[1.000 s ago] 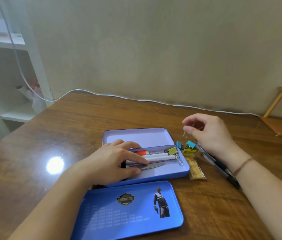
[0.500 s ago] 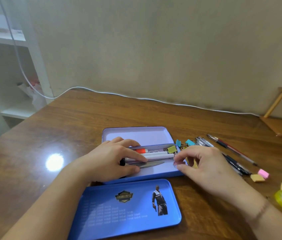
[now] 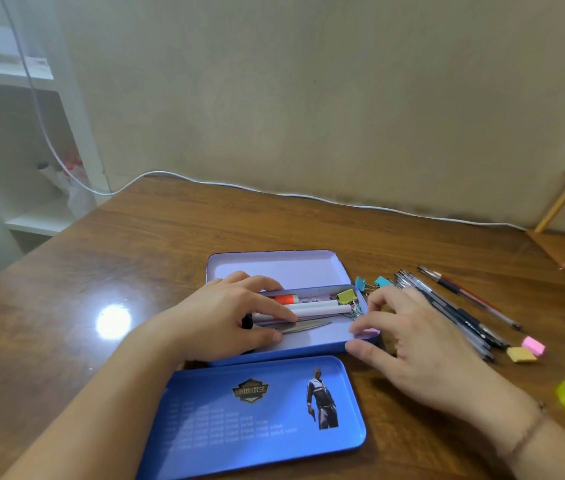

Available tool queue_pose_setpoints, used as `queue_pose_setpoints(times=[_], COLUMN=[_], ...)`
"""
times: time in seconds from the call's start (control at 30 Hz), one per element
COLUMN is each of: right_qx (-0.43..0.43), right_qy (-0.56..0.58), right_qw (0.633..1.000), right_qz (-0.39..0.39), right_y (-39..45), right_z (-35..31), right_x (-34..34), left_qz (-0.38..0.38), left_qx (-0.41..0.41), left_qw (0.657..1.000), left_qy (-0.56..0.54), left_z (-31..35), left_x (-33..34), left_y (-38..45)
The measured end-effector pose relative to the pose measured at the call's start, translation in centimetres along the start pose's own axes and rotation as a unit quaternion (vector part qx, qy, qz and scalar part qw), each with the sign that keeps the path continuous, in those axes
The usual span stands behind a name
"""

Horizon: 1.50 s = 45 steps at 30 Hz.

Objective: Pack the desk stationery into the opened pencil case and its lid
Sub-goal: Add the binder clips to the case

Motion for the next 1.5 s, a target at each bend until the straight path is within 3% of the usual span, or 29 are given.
queue_pose_setpoints(times=[0.1, 0.23, 0.37, 0.5, 0.73, 0.93, 1.13, 1.27, 1.37, 1.5], right_qx=[0.000, 0.024, 0.121, 0.149, 0.131, 0.138, 0.136, 0.066, 0.028, 0.025], right_qy=[0.033, 0.089, -0.019, 0.019, 0.038, 0.111, 0.160, 0.218, 0.163, 0.071], right_qw=[0.999, 0.988, 0.992, 0.987, 0.989, 0.981, 0.934, 0.948, 0.973, 0.986], right_qz=[0.028, 0.124, 0.019, -0.065, -0.060, 0.078, 0.288, 0.221, 0.158, 0.146], right_y=[-0.3, 0.4, 3.9, 6.1, 6.2, 4.5, 1.7, 1.2, 1.5, 2.1], right_z=[0.1, 1.9, 5.5, 6.5, 6.7, 6.8, 5.9, 2.9, 0.8, 0.4], right_x=[-0.5, -2.2, -3.0, -2.6, -2.4, -3.1, -4.6, -3.9, -1.9, -0.2], left_qz=[0.002, 0.000, 0.003, 0.005, 0.001, 0.001, 0.004, 0.004, 0.003, 0.004], left_qx=[-0.002, 0.001, 0.001, -0.002, -0.007, -0.009, -0.010, -0.010, -0.010, -0.009], left_qw=[1.000, 1.000, 1.000, 1.000, 1.000, 1.000, 1.000, 1.000, 1.000, 1.000], left_qy=[0.000, -0.007, -0.011, -0.008, 0.003, 0.001, 0.000, 0.000, -0.001, 0.000], left_z=[0.1, 0.1, 0.2, 0.3, 0.3, 0.3, 0.3, 0.3, 0.2, 0.2], left_x=[-0.1, -0.1, -0.2, -0.2, -0.2, -0.2, -0.1, -0.1, -0.1, -0.1], left_y=[0.0, -0.1, -0.1, -0.1, -0.1, -0.1, -0.1, 0.0, 0.0, 0.0])
Point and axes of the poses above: each hand's wrist, its own y-axis towards the middle knuckle, its own x-axis out of the palm, z = x × y, the point moved 3 cm from there along y, towards the middle knuckle, and after that the axes turned 14 degrees about -z, right-handed, at the moved point
